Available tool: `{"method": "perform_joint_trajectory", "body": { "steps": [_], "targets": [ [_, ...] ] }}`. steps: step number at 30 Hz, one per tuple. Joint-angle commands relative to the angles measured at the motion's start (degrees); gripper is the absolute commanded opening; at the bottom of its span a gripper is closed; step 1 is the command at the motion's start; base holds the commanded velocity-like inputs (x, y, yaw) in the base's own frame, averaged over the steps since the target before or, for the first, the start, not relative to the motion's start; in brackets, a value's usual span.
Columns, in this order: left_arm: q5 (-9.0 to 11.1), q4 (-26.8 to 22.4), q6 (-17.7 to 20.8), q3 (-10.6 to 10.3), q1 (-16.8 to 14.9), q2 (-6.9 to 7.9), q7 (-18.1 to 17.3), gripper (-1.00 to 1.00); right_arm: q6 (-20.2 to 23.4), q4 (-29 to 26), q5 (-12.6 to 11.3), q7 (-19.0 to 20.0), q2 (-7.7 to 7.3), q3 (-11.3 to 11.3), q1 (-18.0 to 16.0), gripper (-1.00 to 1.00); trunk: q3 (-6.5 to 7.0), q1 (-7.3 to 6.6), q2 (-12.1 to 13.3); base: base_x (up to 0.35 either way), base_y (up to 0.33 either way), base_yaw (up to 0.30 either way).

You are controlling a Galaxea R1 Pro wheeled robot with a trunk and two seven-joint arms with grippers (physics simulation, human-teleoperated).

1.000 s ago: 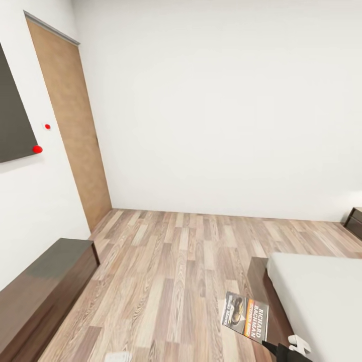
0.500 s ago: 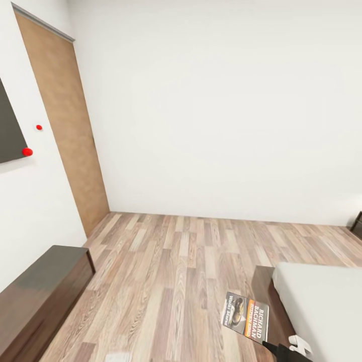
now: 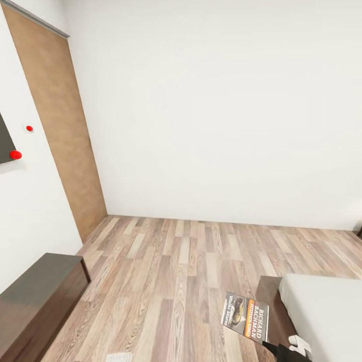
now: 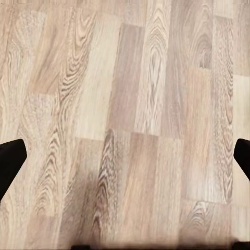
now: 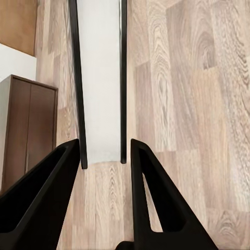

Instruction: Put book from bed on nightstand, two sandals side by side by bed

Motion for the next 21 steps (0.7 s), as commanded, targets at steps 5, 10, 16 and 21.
{"method": "perform_joint_trajectory", "body": {
  "steps": [5,10,16,21],
  "targets": [
    [0.58,0.10,-0.22,-0.43,-0.06,0.02,-0.12,1.00,0.61,-0.03,-0.17,0.22,0.01,-0.64,-0.04,-1.00,-0.10,0.04,-0.08,0.260,0.000,0.000],
    [0.58,0.10,-0.22,-0.43,-0.06,0.02,-0.12,1.00,0.62,-0.03,-0.17,0.26,0.01,-0.63,-0.05,-1.00,-0.10,0.04,-0.08,0.263,0.000,0.000],
    [0.59,0.10,-0.22,-0.43,-0.06,0.02,-0.12,1.00,0.62,-0.03,-0.17,0.30,0.01,-0.64,-0.05,-1.00,-0.10,0.04,-0.08,0.299,0.000,0.000],
    [0.59,0.10,-0.22,-0.43,-0.06,0.02,-0.12,1.00,0.62,-0.03,-0.17,0.30,0.01,-0.64,-0.05,-1.00,-0.10,0.04,-0.08,0.309,0.000,-0.022]
  ]
}}
